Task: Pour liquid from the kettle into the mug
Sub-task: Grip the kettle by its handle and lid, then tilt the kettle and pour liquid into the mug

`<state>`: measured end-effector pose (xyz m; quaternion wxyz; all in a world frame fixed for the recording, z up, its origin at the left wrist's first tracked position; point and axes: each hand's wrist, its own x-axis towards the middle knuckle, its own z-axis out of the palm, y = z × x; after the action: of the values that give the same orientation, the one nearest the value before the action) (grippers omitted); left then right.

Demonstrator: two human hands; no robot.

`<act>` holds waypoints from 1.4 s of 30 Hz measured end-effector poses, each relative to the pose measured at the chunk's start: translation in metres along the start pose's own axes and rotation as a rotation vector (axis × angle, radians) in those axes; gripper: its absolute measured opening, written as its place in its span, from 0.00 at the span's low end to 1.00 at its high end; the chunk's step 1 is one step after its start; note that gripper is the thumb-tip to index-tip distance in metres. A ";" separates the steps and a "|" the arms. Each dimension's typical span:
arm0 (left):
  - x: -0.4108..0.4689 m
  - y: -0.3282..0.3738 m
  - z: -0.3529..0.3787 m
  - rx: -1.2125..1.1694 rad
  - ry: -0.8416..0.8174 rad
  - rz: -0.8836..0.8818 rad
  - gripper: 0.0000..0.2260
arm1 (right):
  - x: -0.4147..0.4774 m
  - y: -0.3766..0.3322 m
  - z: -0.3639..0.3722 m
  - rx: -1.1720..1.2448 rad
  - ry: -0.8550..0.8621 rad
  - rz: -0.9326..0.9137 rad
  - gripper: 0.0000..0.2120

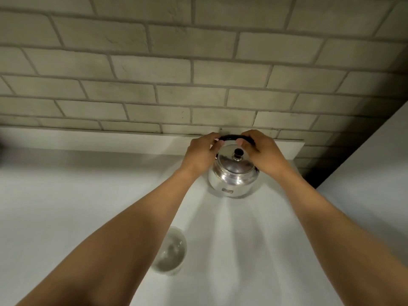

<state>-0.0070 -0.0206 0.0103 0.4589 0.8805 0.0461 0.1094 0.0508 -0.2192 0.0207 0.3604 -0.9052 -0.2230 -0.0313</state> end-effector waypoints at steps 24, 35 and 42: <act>-0.257 0.033 -0.013 0.284 -0.017 0.552 0.23 | -0.205 -0.133 -0.052 -0.111 0.249 0.004 0.19; -0.284 0.029 0.005 -0.064 0.021 0.238 0.22 | -0.204 -0.151 -0.042 -0.204 0.065 -0.115 0.21; -0.285 0.023 0.006 -0.213 0.102 0.200 0.22 | -0.189 -0.169 -0.033 -0.303 -0.027 -0.176 0.17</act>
<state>-0.2832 -0.0904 -0.0168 0.5337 0.8203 -0.0303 0.2033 -0.1879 -0.2055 0.1118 0.2128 -0.9264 -0.2990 -0.0838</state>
